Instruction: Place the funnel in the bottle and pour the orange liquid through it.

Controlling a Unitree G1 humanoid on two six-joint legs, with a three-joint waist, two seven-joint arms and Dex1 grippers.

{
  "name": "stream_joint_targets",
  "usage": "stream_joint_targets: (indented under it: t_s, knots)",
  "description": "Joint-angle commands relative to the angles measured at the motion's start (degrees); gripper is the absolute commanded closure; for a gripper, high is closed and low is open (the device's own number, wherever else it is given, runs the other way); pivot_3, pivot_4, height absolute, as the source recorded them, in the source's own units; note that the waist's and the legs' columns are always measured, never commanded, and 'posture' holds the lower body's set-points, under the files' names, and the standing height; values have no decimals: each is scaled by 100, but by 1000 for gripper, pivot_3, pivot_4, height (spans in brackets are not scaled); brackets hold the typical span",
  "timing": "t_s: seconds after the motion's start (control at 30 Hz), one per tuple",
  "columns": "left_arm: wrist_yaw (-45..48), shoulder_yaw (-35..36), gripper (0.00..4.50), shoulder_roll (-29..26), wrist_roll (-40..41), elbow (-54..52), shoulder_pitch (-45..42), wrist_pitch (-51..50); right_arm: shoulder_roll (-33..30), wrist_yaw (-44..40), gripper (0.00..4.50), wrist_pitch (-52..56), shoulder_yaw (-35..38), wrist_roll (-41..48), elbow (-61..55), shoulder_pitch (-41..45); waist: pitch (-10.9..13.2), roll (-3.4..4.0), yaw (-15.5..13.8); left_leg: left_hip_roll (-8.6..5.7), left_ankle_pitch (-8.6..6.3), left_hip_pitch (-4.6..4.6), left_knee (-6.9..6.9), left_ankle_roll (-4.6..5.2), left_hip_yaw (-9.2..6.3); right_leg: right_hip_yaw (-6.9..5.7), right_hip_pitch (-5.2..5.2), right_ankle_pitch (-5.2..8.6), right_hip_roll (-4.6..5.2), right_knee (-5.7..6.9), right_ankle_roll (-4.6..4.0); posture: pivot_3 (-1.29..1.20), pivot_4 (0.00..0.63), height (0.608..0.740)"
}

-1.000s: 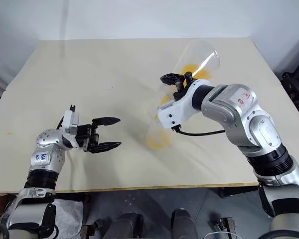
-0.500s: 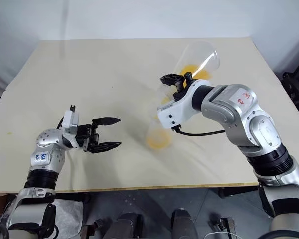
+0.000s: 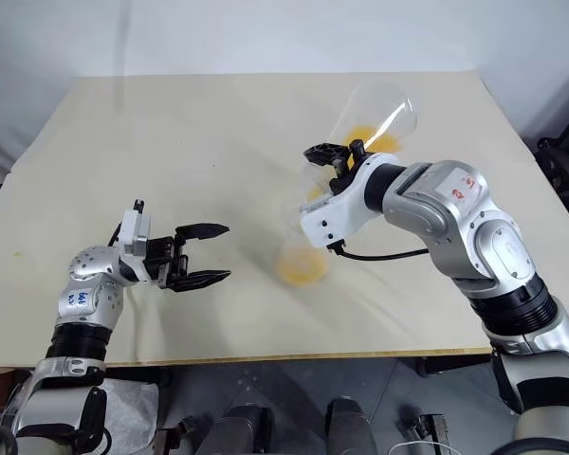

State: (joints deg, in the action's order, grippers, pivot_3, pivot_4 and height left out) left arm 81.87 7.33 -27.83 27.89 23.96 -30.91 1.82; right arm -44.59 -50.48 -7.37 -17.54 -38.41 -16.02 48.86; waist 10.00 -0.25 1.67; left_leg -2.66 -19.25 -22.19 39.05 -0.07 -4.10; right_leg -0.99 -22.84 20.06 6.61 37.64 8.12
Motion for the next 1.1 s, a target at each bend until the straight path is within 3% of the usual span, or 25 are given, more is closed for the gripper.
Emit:
stream_joint_targets:
  t_s: [0.03, 1.1]
  knots:
    - [-32, 61, 0, -58, 45, -87, -10, 23, -95, 32, 2033, -20, 263, -25, -169, 62, 0, 0, 0, 0, 0, 0, 0, 0, 0, 0, 0, 0, 0, 0, 0, 0, 150, 740]
    - [-115, 39, 0, -24, 56, -127, -14, -27, -154, 15, 2033, -118, 273, 9, -142, 105, 0, 0, 0, 0, 0, 0, 0, 0, 0, 0, 0, 0, 0, 0, 0, 0, 150, 740]
